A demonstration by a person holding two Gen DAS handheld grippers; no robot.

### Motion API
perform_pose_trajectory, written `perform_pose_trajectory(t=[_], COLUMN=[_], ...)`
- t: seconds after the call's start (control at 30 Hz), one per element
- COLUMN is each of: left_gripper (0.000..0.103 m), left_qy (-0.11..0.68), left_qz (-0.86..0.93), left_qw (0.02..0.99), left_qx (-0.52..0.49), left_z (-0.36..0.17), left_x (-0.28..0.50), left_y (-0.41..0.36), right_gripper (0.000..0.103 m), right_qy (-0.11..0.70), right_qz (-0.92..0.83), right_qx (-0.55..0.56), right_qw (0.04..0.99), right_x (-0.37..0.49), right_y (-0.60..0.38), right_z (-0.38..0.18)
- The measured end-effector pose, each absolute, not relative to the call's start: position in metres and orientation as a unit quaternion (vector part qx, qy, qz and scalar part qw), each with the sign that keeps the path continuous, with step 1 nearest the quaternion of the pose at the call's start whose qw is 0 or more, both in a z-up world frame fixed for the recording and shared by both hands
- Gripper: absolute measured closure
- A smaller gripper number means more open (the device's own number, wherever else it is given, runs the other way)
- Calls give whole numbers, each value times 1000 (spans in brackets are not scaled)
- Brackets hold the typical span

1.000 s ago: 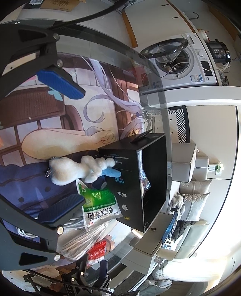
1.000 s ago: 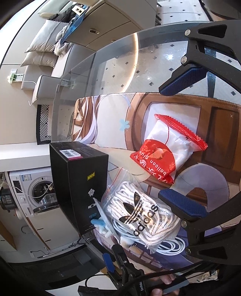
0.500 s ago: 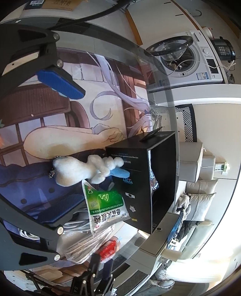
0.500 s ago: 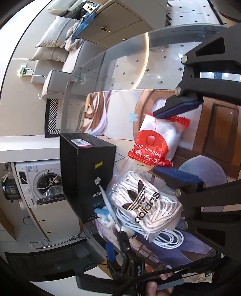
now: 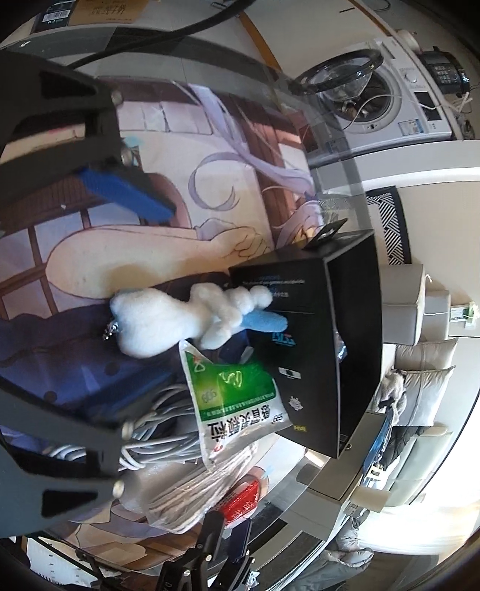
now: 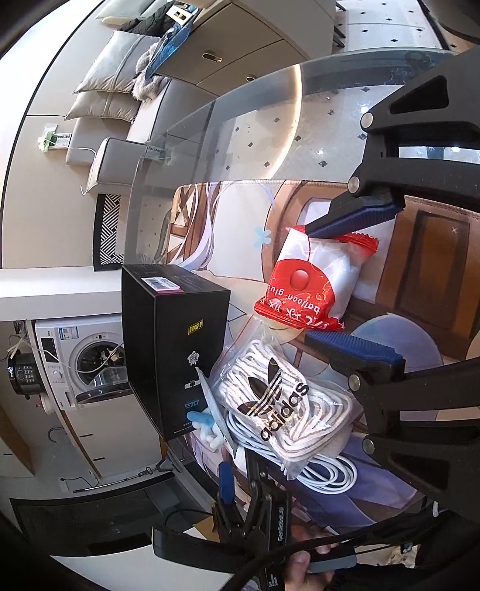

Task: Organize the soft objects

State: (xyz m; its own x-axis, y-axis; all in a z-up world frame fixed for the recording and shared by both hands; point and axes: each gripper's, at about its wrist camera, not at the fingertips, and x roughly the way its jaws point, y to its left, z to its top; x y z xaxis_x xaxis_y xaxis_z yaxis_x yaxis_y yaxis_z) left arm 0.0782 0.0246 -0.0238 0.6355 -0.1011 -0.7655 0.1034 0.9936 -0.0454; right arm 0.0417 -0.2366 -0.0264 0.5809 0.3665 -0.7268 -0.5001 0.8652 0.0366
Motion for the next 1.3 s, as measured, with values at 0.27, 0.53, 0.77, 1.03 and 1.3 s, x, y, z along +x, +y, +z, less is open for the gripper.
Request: perform_pose_trajectory(t=[0.27, 0.53, 0.77, 1.03, 1.3], left_gripper=[71, 72, 72, 72, 72], left_qy=[415, 413, 400, 374, 389], left_qz=[-79, -85, -71, -72, -69], left_qw=[906, 906, 913, 923, 918], left_qx=[-11, -20, -47, -53, -38], left_z=[-21, -20, -15, 0, -6], left_x=[73, 60, 47, 38, 42], left_y=[28, 35, 55, 59, 55], right_gripper=[51, 53, 54, 54, 54], right_qy=[385, 376, 365, 350, 345], right_qz=[245, 246, 247, 251, 255], right_qx=[-90, -96, -90, -86, -86], right_qw=[885, 888, 893, 898, 899], right_x=[41, 38, 36, 32, 28], right_y=[-237, -237, -239, -240, -239], right_z=[-26, -24, -19, -11, -7])
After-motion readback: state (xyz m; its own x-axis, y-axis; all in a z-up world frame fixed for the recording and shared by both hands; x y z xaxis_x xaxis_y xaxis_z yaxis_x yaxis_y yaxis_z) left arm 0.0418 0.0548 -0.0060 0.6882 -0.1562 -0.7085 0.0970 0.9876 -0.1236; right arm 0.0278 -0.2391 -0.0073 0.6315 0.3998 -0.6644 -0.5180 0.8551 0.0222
